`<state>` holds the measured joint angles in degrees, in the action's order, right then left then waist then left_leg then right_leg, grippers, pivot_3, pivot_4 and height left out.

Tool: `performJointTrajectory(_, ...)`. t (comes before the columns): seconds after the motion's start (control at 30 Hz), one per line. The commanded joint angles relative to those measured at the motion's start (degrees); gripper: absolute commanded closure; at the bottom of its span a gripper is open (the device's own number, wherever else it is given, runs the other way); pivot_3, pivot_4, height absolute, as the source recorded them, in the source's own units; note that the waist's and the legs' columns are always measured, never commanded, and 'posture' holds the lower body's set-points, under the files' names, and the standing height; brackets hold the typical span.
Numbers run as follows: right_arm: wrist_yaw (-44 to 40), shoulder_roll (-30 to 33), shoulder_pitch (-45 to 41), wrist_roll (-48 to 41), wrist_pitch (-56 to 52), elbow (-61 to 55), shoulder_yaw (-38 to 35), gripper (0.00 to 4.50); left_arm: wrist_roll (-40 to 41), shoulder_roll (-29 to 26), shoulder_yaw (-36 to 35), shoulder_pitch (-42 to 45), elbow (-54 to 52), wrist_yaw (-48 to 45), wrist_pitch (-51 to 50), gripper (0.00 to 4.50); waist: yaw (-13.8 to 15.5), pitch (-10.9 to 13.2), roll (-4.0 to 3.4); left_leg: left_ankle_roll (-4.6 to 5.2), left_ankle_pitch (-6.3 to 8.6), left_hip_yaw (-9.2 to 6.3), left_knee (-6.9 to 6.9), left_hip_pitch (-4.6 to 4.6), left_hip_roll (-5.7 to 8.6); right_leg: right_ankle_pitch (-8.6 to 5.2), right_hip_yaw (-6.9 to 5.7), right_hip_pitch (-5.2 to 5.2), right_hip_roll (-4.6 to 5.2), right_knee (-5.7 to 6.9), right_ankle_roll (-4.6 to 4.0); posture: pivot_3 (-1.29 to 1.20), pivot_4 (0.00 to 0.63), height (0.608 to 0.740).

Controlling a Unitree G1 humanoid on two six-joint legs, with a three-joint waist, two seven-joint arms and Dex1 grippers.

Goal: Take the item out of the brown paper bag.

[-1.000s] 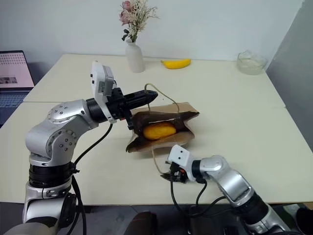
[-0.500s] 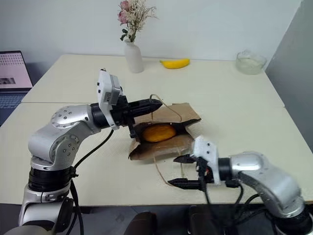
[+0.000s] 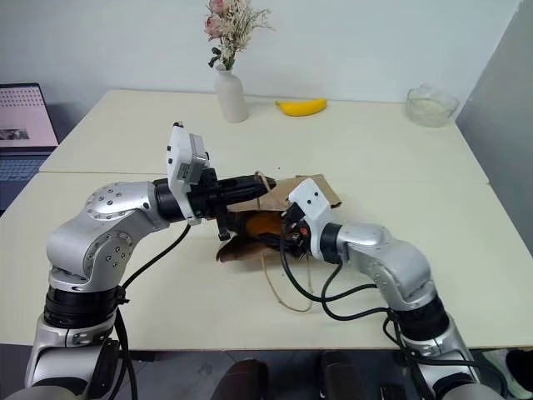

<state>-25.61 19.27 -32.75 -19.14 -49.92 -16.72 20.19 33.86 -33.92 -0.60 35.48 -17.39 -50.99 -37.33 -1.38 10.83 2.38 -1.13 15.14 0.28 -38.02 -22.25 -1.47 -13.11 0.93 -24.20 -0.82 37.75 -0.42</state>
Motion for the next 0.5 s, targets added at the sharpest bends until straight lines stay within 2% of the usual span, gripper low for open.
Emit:
performJointTrajectory(0.03,-0.69,3.23,-0.97,8.80,7.81,-0.10,6.37,0.52,1.43,-0.01,-2.72,2.01,-0.69,1.80,-0.35,4.50,-0.04,0.00,0.00,0.00,0.00,-0.01,0.00,0.00,0.00,0.00,0.00,0.00,0.00,0.00,0.00,0.00,0.150,0.740)
performJointTrajectory(0.07,-1.15,3.95,-0.70,10.30,9.02,-0.29,7.56,0.18,1.47,0.16,-3.22,2.43,-0.16,2.50,-0.38,4.50,-0.08,0.00,0.00,0.00,0.00,-0.02,0.00,0.00,-0.02,0.00,-0.01,-0.01,0.00,0.00,0.00,0.00,0.150,0.740)
performJointTrajectory(0.1,-1.54,4.47,-0.33,11.34,9.78,-0.93,8.37,0.04,1.69,0.36,-3.89,3.06,0.57,3.27,-0.66,4.50,-0.09,0.00,0.00,0.00,0.00,-0.03,0.01,0.00,-0.05,0.00,-0.02,-0.02,-0.01,0.00,0.00,0.00,0.150,0.740)
performJointTrajectory(0.3,-2.13,8.24,-1.30,23.31,17.32,-3.07,14.53,0.04,3.40,0.60,-5.66,4.59,1.67,5.30,-2.18,4.50,-0.25,0.00,0.00,-0.01,0.00,-0.11,0.02,0.09,-0.14,0.00,-0.08,-0.04,-0.08,0.17,0.00,0.00,0.150,0.740)
performJointTrajectory(0.5,-5.71,9.23,-5.54,32.77,22.53,3.27,18.58,0.04,3.34,0.59,-4.64,4.42,1.27,5.05,-1.86,4.50,-0.28,0.00,0.00,-0.01,-0.01,-0.04,0.00,0.17,-0.11,0.00,-0.02,0.00,-0.08,0.19,0.00,0.00,0.150,0.740)
